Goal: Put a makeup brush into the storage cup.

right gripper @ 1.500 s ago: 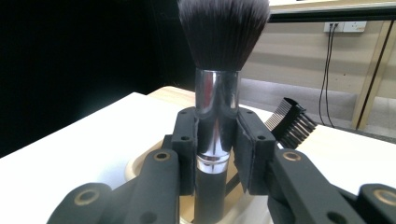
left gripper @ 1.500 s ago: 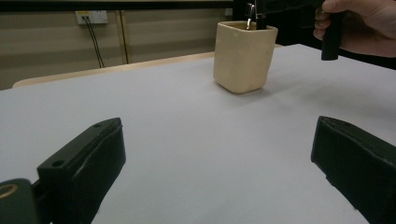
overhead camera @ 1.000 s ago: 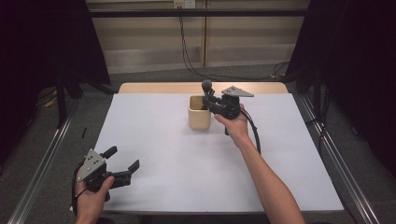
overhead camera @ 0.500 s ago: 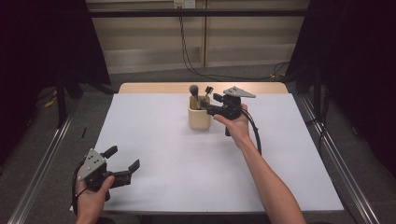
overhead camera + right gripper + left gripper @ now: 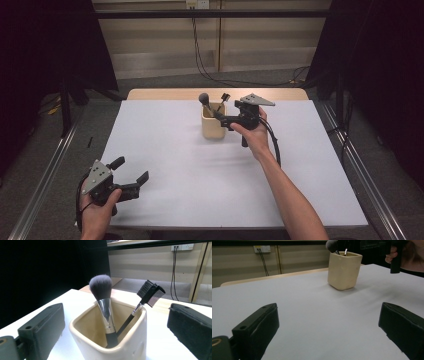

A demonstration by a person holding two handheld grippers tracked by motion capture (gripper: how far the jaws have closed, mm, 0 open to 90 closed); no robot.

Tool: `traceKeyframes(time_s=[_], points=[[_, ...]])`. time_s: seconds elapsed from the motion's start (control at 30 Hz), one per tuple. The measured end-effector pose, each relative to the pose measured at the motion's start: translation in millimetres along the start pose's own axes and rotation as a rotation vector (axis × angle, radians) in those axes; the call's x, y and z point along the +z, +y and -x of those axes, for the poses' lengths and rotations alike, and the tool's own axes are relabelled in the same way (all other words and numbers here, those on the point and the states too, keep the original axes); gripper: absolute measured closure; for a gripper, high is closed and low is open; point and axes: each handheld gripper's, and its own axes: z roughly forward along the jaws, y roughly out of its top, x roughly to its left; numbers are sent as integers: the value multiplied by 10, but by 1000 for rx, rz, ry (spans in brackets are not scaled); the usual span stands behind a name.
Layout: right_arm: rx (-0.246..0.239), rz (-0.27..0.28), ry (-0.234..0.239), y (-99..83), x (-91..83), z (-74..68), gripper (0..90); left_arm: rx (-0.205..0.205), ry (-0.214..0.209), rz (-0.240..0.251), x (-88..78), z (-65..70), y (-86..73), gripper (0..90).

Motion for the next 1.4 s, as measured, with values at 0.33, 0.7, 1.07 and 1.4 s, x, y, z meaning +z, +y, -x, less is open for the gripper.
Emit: traceKeyframes(time_s=[0.33, 0.7, 1.07, 1.4], points=[[-21, 10, -11, -4, -127, -19, 3, 13, -12, 1, 2, 11, 11, 30], [-19, 24, -37, -14, -271, 16, 6, 7, -7, 2, -10, 6, 6, 30], [-26, 31, -43, -52, -461, 43, 7, 9, -4, 0, -17, 8, 3, 30], [-50, 24, -59, -98, -653, 63, 7, 7, -2, 1, -20, 6, 4, 30]])
